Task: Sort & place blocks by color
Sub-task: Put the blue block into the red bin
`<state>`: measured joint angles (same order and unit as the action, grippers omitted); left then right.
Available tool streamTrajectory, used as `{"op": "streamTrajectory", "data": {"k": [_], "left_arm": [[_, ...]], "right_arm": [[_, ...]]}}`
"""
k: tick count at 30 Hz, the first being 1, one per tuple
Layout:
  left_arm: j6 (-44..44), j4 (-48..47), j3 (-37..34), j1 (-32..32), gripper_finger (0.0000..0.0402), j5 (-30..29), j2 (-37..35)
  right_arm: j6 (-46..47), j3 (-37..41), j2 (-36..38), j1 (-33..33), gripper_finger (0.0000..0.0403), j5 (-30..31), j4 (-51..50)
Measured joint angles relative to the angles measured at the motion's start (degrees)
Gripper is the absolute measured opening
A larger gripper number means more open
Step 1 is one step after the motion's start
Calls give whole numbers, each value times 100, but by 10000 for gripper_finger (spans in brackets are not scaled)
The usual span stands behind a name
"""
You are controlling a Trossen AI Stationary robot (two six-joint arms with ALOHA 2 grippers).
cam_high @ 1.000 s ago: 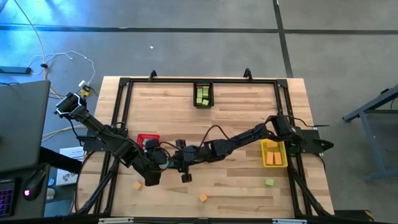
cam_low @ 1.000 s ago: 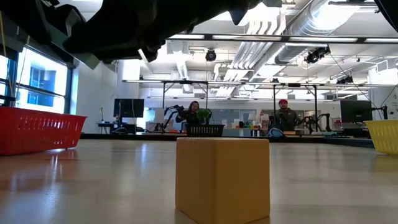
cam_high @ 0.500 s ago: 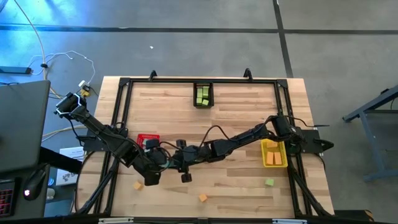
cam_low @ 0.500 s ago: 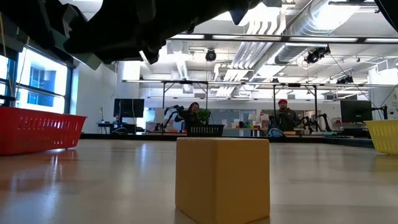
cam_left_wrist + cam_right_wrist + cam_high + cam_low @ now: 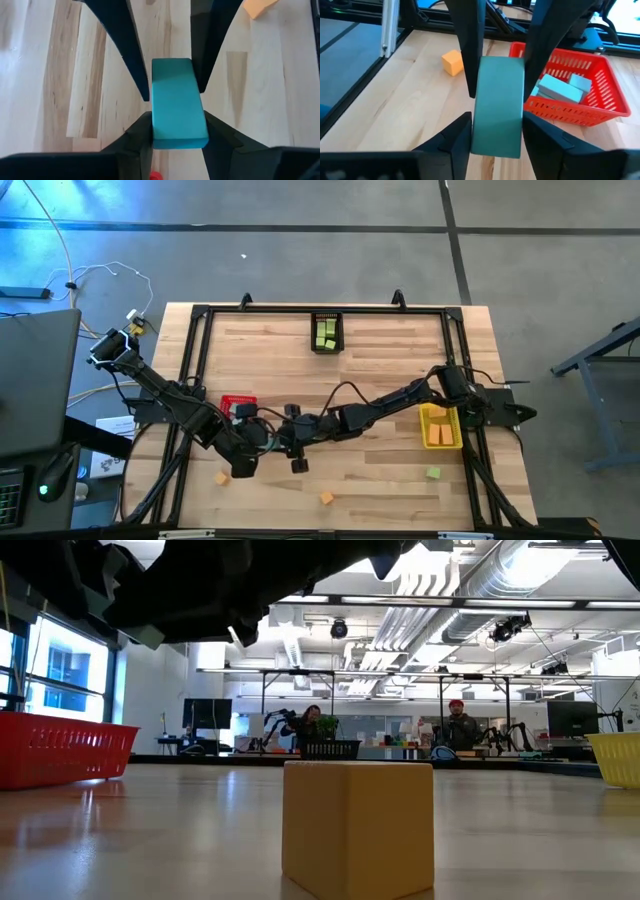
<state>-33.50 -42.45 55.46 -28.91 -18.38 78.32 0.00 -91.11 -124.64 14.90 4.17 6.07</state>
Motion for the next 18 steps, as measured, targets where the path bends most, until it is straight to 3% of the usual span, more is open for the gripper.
{"op": "streamTrajectory", "data": {"k": [11, 18], "left_arm": [[-118, -666, 2, 0, 108, 129, 0], [-766, -1850, 2, -2, 110, 321, 0]], "right_arm": [[432, 0, 0, -28, 218, 137, 9], [514, 2, -2, -28, 236, 181, -115]]}}
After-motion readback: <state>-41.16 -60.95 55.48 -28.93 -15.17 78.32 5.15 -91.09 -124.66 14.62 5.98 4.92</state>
